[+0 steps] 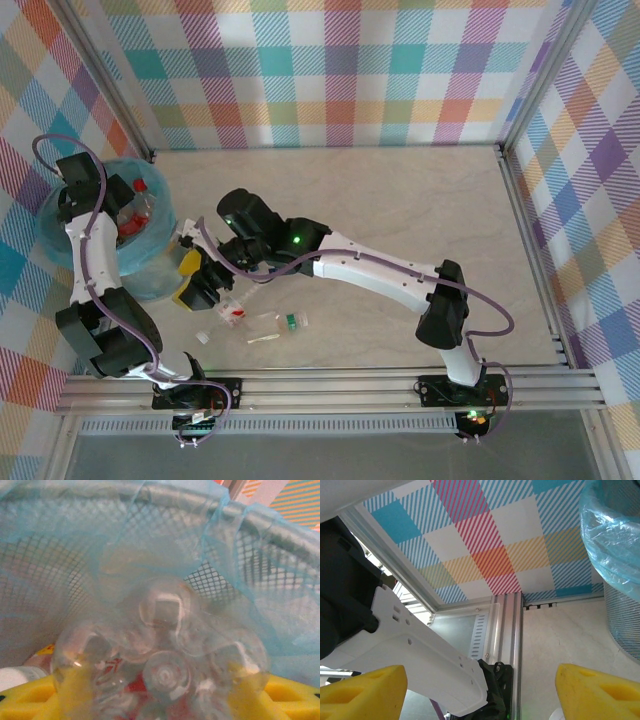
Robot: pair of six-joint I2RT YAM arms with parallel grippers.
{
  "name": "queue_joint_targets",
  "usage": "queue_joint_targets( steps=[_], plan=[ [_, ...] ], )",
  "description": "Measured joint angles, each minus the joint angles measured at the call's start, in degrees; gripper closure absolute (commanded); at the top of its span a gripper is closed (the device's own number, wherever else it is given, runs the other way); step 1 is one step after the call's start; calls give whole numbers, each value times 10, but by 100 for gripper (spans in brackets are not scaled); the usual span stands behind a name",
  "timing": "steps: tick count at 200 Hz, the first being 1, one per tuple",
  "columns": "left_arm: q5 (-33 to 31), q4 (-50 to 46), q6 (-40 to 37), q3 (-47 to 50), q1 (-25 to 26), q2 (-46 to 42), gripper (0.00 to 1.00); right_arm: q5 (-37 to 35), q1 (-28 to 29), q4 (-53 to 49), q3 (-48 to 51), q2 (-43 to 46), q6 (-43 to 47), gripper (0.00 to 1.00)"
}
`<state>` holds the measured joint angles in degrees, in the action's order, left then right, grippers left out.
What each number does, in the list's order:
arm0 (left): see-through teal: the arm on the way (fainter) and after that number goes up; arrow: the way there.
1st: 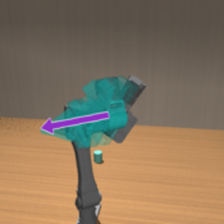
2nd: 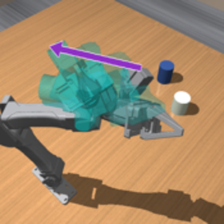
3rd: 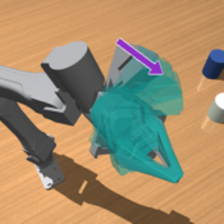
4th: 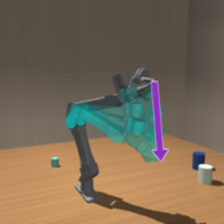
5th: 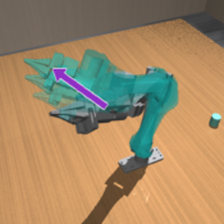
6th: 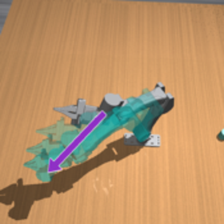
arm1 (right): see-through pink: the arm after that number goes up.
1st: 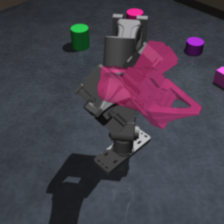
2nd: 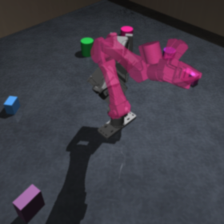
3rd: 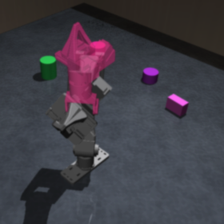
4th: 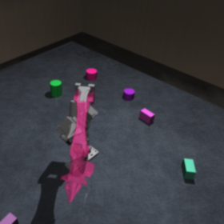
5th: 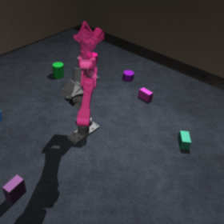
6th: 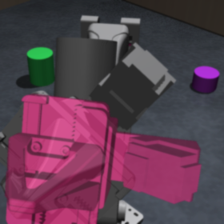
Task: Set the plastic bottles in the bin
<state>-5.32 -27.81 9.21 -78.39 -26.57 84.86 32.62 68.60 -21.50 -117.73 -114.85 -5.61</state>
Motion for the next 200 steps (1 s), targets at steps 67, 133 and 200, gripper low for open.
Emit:
queue_joint_targets(
  steps=[67, 133, 200],
  plan=[
    [18, -113, 17, -75, 0, -27, 7, -2, 5, -10, 0, 0, 3, 23],
    [13, -161, 14, -202, 5, -163, 11, -26, 7, -26, 0, 0, 7, 23],
    [-5, -209, 3, -184, 215, -199, 14, -93, -11, -70, 47, 51, 52, 20]
  ],
)
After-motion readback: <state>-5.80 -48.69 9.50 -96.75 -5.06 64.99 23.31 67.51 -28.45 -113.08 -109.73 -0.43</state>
